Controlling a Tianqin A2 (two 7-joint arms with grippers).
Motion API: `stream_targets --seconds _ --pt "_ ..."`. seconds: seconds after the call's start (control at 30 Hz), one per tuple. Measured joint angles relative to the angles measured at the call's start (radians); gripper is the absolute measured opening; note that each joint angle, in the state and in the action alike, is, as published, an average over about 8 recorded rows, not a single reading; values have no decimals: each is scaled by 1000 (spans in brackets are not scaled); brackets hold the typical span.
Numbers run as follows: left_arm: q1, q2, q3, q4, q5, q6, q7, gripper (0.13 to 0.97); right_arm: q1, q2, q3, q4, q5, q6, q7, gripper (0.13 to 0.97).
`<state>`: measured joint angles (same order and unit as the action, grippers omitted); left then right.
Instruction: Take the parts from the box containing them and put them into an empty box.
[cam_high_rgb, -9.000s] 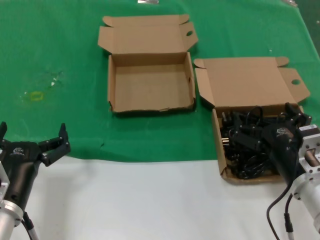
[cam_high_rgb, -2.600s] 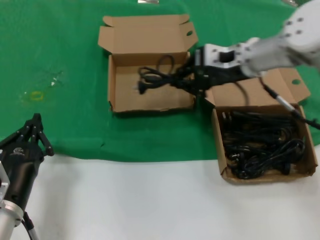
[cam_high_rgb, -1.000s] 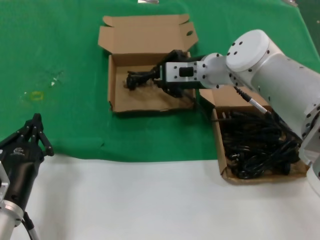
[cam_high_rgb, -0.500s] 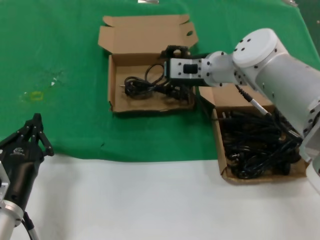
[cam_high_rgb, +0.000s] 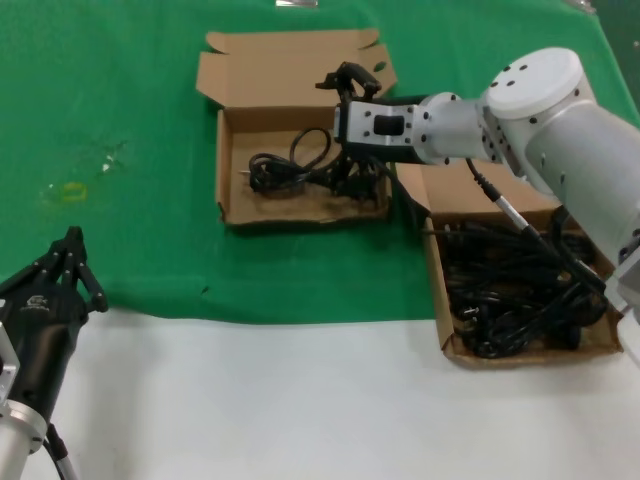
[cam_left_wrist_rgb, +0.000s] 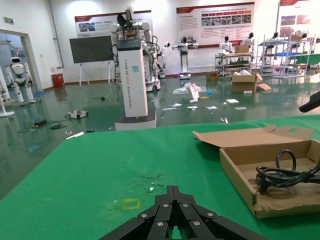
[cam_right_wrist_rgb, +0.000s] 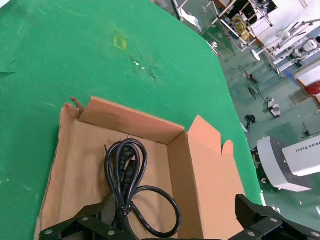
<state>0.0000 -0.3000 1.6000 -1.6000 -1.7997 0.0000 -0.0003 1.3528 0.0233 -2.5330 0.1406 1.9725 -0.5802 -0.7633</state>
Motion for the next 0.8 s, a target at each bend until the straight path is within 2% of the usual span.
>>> stream_targets --seconds 0.27,0.4,0.57,0.67,0.8 --pt "0 0 0 0 0 0 0 160 -14 4 11 16 -2 5 8 879" --pt "0 0 0 0 0 0 0 170 -54 12 38 59 -8 23 30 907" --pt "0 0 0 0 0 0 0 232 -129 27 90 139 -17 54 72 955" --pt "0 0 0 0 0 0 0 269 -180 37 125 195 -23 77 101 955" --pt "0 0 0 0 0 0 0 269 -251 52 174 272 -33 107 141 959"
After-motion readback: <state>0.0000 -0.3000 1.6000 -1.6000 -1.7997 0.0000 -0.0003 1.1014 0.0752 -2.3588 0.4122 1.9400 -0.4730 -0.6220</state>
